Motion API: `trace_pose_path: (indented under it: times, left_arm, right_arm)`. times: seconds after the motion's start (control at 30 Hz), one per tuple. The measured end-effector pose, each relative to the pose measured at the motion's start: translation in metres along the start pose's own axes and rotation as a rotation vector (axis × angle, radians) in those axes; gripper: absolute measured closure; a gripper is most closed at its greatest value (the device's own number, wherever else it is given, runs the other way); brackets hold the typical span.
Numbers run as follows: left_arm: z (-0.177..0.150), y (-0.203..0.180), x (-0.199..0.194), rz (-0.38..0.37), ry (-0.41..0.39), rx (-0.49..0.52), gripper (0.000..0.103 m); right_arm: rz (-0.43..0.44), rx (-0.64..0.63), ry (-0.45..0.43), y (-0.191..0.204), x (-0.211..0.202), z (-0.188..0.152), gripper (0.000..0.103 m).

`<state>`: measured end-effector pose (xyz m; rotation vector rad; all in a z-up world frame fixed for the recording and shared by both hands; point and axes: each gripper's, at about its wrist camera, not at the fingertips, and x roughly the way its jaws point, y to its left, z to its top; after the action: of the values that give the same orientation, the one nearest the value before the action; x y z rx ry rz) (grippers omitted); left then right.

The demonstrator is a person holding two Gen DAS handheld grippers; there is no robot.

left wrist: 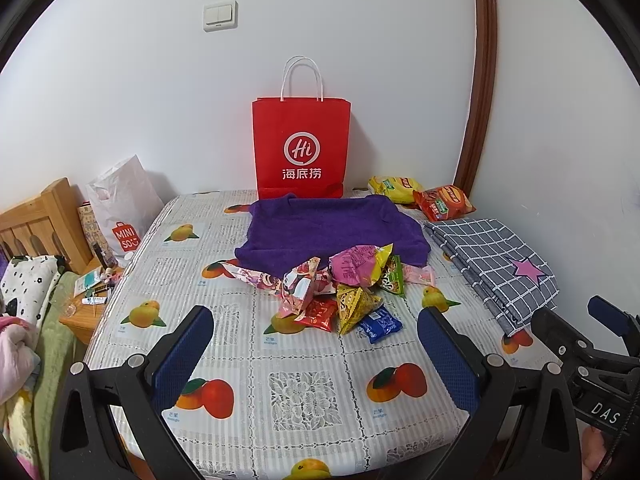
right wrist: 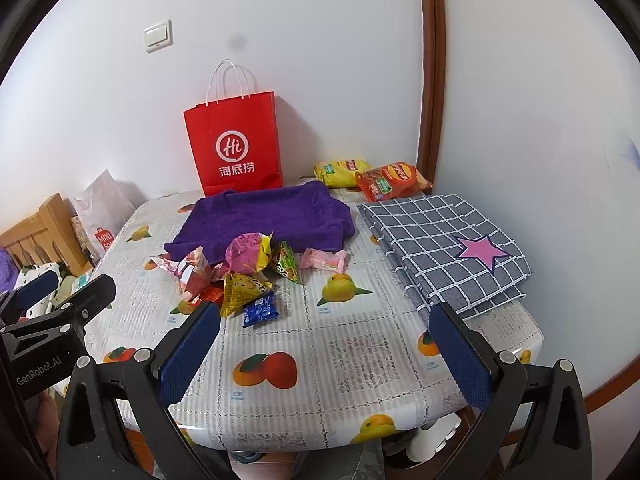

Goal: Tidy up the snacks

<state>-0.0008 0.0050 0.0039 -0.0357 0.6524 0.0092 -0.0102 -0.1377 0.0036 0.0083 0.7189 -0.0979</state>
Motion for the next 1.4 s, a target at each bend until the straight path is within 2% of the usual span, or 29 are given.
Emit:
trace_pose_path:
  times: [1.4]
  left_arm:
    - [-0.005,-0.002,-0.001,-0.001,0.002,-0.002,0.001]
  right_arm:
    - [0.016,0.007,-0.026,0.002,-0.011,-0.003,0.0]
